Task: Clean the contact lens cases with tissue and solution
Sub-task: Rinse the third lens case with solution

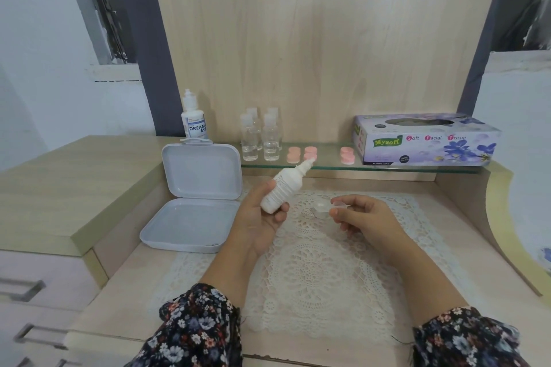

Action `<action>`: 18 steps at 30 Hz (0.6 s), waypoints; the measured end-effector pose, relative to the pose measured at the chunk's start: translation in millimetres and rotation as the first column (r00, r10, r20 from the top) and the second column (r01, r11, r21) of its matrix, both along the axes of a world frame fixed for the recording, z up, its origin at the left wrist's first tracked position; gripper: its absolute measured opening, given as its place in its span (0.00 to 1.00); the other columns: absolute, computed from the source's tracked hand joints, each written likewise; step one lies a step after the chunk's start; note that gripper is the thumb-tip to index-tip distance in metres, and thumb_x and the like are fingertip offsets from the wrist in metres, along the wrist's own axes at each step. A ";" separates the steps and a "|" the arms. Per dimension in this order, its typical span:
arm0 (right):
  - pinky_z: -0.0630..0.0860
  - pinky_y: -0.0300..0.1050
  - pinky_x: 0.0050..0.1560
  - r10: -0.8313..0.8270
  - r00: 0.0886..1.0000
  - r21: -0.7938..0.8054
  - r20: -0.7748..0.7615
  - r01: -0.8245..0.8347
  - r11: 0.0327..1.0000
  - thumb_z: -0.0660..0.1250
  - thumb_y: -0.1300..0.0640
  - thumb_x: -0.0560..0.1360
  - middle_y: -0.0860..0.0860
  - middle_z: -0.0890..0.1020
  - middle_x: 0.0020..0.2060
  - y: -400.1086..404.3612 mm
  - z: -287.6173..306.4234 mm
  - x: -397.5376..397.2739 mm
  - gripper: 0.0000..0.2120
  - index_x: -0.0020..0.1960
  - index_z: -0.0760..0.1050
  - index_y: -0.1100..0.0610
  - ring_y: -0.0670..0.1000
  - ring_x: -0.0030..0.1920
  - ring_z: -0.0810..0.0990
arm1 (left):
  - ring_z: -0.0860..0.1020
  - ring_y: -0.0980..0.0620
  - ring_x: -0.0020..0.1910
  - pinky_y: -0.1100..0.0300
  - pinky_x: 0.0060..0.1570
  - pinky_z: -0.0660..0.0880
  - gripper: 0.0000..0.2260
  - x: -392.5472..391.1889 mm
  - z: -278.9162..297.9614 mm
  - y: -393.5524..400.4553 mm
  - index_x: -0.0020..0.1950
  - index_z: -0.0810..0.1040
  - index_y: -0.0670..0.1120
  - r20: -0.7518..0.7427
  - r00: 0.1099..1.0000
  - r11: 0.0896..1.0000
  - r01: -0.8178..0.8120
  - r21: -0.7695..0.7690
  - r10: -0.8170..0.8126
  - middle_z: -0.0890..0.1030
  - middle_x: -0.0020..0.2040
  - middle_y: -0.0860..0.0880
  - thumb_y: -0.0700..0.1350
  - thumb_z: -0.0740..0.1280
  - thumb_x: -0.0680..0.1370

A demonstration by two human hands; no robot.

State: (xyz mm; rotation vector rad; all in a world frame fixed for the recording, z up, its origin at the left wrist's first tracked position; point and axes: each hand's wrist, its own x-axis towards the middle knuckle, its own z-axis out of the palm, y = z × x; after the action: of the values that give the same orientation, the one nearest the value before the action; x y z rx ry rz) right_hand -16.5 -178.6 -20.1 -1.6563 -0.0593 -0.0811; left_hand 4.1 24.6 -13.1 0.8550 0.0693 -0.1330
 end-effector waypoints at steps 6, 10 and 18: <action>0.75 0.41 0.36 0.002 1.000 -0.004 -0.005 -0.002 1.000 0.73 0.63 0.71 0.51 0.82 0.31 1.2 1.0 0.7 0.08 0.51 0.81 0.58 0.46 0.30 0.77 | 0.65 0.55 0.23 0.67 0.17 0.57 0.11 2.2 -2.3 -1.9 0.50 0.80 0.44 -0.125 0.992 0.989 0.005 -0.145 -0.023 0.75 0.36 0.46 0.48 0.71 0.71; 0.75 0.39 0.34 -0.001 1.000 -0.007 0.001 0.001 1.000 0.73 0.63 0.72 0.51 0.81 0.30 1.5 0.5 1.6 0.09 0.51 0.81 0.59 0.46 0.29 0.76 | 0.64 0.53 0.29 0.67 0.20 0.60 0.07 -1.4 1.6 -3.9 0.45 0.76 0.43 -0.119 0.992 0.974 0.004 -0.228 -0.032 0.74 0.39 0.44 0.40 0.70 0.68; 0.75 0.37 0.33 -0.005 1.000 -0.017 -0.003 0.005 1.000 0.73 0.64 0.71 0.51 0.81 0.30 2.7 0.4 1.4 0.08 0.51 0.82 0.58 0.45 0.29 0.77 | 0.64 0.57 0.24 0.68 0.19 0.59 0.04 -0.3 2.0 -7.0 0.43 0.76 0.43 -0.100 0.993 0.984 -0.076 -0.160 0.060 0.77 0.35 0.47 0.35 0.68 0.73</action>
State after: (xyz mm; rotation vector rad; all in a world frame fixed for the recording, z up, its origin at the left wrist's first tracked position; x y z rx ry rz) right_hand -15.0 -175.9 -19.7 -1.6736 -0.0537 -0.0820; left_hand 3.8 17.6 -11.1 0.6815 0.1744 -0.1137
